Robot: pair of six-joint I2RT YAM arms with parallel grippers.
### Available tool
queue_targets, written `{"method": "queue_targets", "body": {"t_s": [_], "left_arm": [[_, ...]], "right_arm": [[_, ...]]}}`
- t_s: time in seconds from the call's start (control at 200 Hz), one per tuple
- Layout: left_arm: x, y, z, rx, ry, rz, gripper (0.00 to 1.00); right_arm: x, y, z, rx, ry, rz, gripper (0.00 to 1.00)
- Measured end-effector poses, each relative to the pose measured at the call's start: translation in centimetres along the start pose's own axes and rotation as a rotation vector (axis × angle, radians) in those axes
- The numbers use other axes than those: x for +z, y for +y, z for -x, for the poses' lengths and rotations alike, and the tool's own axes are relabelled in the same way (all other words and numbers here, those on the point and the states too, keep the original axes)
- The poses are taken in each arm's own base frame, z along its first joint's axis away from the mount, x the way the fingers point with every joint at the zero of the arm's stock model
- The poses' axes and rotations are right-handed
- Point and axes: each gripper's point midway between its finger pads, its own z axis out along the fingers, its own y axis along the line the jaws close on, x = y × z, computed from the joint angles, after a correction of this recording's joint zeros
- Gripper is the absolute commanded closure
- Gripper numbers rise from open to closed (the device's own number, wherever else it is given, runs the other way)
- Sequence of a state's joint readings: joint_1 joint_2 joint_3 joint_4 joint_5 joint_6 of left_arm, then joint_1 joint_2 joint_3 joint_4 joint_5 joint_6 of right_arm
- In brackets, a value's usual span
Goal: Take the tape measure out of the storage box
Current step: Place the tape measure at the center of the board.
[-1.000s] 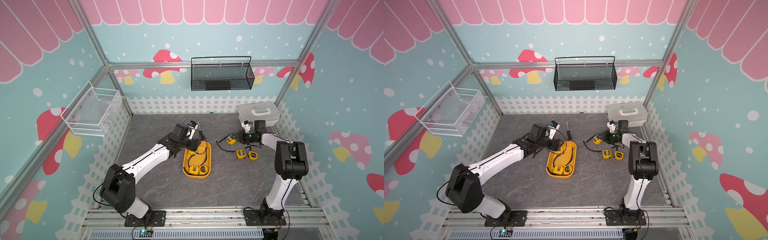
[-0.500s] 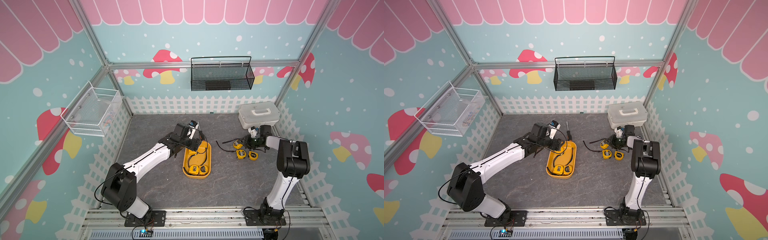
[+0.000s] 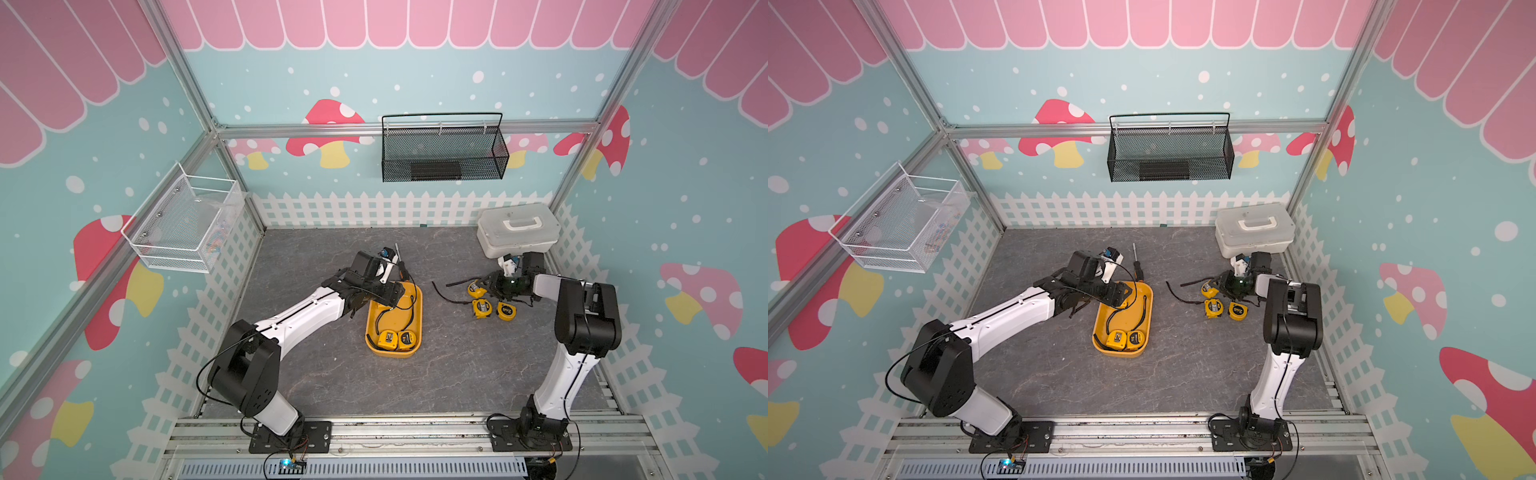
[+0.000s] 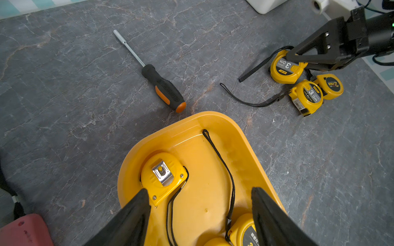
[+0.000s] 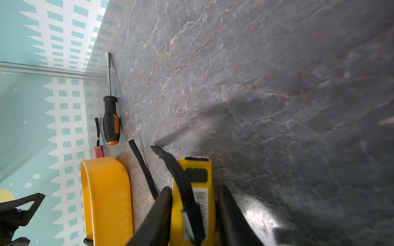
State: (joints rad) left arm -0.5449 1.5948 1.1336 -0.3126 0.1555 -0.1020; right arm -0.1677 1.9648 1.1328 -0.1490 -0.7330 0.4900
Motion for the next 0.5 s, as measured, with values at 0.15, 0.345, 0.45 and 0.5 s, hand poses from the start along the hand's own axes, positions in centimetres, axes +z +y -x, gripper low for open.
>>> {"method": "queue_targets", "body": {"t_s": [0.15, 0.345, 0.45, 0.5], "left_arm": [[0.2, 0.0, -0.6, -0.004, 0.013, 0.000, 0.24], [0.3, 0.0, -1.1, -0.007, 0.024, 0.000, 0.24], [0.3, -0.1, -1.1, -0.007, 0.024, 0.000, 0.24], [0.3, 0.0, -1.1, -0.007, 0.024, 0.001, 0.24]], "right_arm": [[-0.1, -1.0, -0.4, 0.011, 0.000, -0.028, 0.52], [-0.3, -0.7, -0.3, -0.008, -0.005, -0.027, 0.40], [-0.7, -0.7, -0.4, -0.015, -0.012, -0.042, 0.35], [-1.1, -0.7, -0.6, -0.020, -0.013, -0.057, 0.34]]}}
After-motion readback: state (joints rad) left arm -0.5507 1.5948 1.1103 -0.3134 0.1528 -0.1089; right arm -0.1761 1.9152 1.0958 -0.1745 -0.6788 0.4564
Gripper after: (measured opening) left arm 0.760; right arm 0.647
